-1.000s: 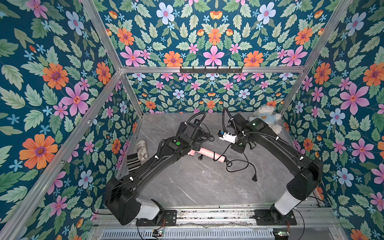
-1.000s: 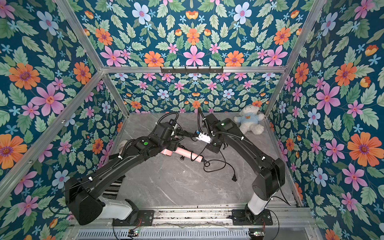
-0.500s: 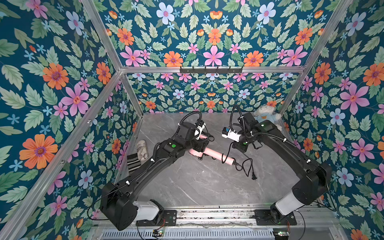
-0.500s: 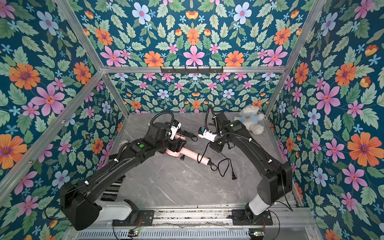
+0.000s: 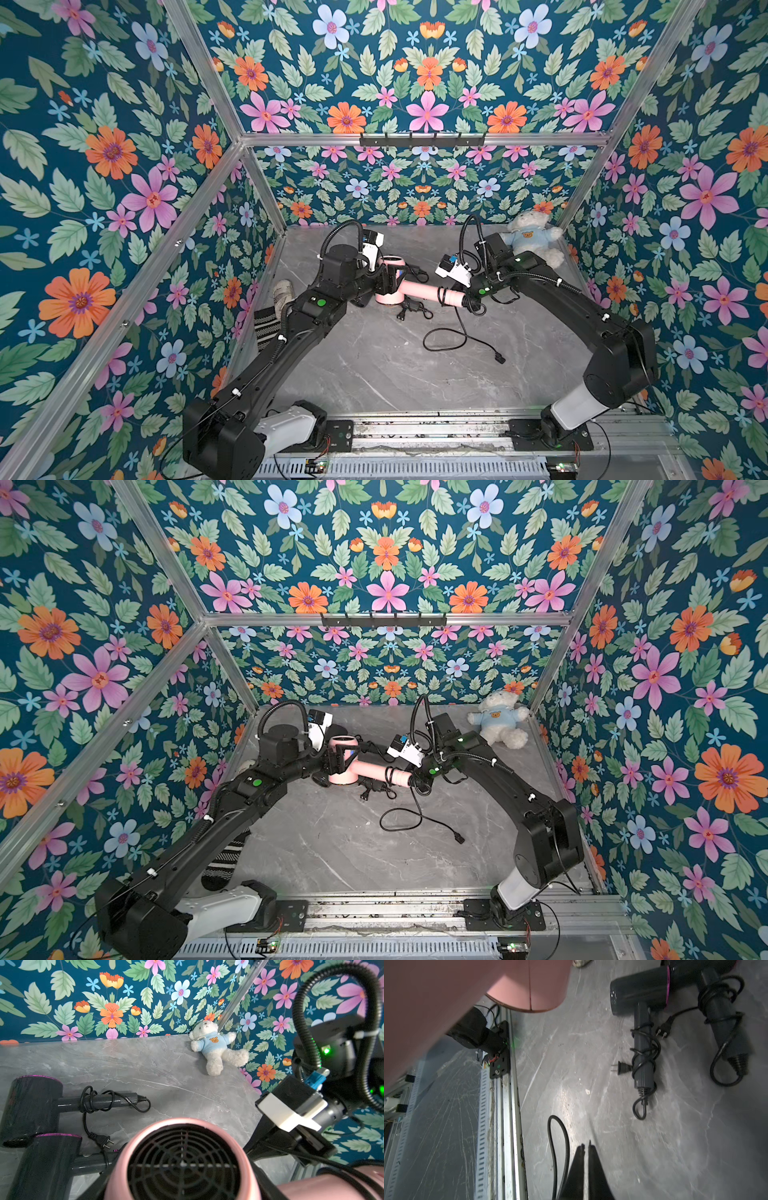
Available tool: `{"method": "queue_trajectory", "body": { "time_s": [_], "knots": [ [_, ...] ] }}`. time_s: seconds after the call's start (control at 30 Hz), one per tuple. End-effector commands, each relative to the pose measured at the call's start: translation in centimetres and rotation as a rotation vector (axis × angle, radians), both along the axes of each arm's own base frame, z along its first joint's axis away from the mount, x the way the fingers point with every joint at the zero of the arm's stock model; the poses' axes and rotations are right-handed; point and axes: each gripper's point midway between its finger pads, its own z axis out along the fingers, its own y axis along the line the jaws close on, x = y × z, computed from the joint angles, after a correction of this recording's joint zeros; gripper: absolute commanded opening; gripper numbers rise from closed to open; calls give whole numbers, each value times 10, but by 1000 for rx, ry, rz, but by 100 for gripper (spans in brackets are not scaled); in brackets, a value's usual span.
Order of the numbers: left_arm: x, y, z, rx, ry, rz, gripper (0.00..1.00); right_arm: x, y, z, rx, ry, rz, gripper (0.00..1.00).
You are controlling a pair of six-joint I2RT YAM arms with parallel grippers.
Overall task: Wrap the cord around the hair dryer
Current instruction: Wrap the power cord around the hair dryer.
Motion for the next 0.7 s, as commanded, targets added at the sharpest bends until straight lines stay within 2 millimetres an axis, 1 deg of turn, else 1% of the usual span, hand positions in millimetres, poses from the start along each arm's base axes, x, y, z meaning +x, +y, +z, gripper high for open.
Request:
{"method": "queue_trajectory", "body": {
  "time_s": [0.0,0.1,0.17,0.2,0.27,0.33,0.43,0.53,0.67],
  "knots": [
    [15,9,55,-202,-49,130,0,20,13,17,135,-29,-74,8],
    [27,37,52,-205,-43,319,0,28,13,22,207,9,-145,15],
    [28,50,55,-245,-62,391,0,32,13,23,250,38,-192,22],
    [28,54,57,-270,-69,413,0,35,13,24,268,49,-211,27],
    [29,58,58,-317,-72,444,0,36,14,23,291,79,-234,32],
    [30,62,61,-346,-75,467,0,39,14,20,294,86,-260,33],
    [31,64,70,-355,-84,479,0,43,10,9,266,88,-297,35],
    [30,63,81,-342,-96,469,0,42,5,-3,239,100,-314,37],
    [27,55,88,-336,-90,418,0,43,-3,-12,244,122,-317,47]
  ]
}}
